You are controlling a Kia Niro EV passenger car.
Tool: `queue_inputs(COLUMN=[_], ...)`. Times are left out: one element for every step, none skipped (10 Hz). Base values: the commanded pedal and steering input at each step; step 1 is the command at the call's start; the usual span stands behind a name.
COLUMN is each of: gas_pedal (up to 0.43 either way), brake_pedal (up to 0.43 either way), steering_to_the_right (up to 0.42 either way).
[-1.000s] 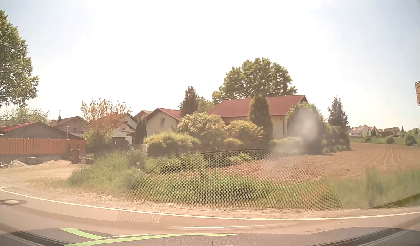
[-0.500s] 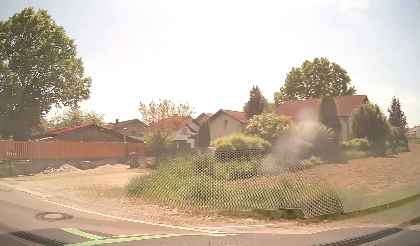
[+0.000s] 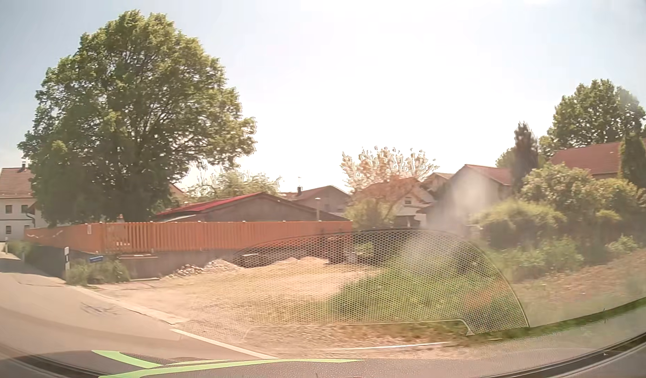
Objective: Follow the waypoints while adhering to traffic rules and regulations
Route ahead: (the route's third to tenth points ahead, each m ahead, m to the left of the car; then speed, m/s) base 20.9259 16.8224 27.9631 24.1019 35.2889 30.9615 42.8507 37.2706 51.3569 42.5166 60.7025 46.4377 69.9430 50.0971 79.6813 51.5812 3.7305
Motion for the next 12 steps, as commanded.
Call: queue_inputs(gas_pedal=[0.24, 0.24, 0.24, 0.24, 0.24, 0.24, 0.26, 0.28, 0.28, 0.28, 0.28, 0.28], brake_pedal=[0.0, 0.0, 0.0, 0.0, 0.0, 0.0, 0.0, 0.0, 0.0, 0.0, 0.0, 0.0], steering_to_the_right=[-0.725, -0.712, -0.69, -0.67, -0.64, -0.609, -0.578, -0.523, -0.468, -0.41, -0.352, -0.283])
